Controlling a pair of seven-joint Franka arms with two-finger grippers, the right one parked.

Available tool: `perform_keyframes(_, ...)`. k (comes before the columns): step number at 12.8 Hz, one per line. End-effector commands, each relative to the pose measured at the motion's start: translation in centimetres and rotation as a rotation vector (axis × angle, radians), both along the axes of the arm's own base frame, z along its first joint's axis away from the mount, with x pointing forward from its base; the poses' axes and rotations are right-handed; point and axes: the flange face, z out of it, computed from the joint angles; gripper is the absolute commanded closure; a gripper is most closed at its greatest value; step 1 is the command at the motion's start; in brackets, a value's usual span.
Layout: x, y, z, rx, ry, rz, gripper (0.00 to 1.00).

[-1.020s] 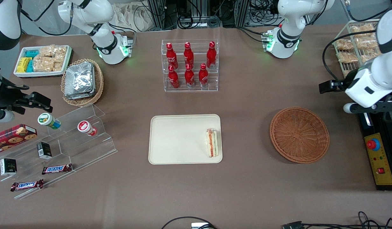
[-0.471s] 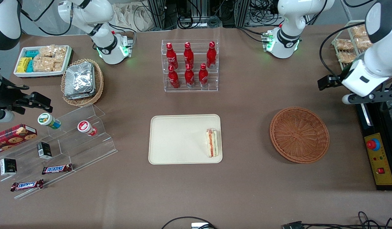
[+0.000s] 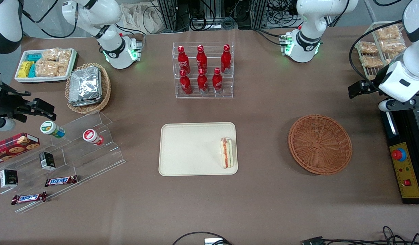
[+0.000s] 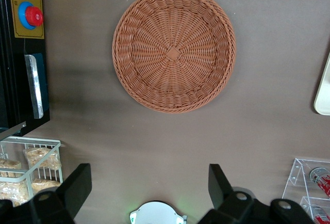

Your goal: Place sandwich from basket to tray

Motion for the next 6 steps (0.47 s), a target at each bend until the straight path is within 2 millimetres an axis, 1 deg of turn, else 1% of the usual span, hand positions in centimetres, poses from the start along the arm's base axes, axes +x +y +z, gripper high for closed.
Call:
perform_keyframes(1,0.3,0.11,-0.08,-0.001,0.006,-0.002,0.0)
perform_keyframes(6,0.11,0.07,-0.29,-0.003,0.007,-0.002,0.0)
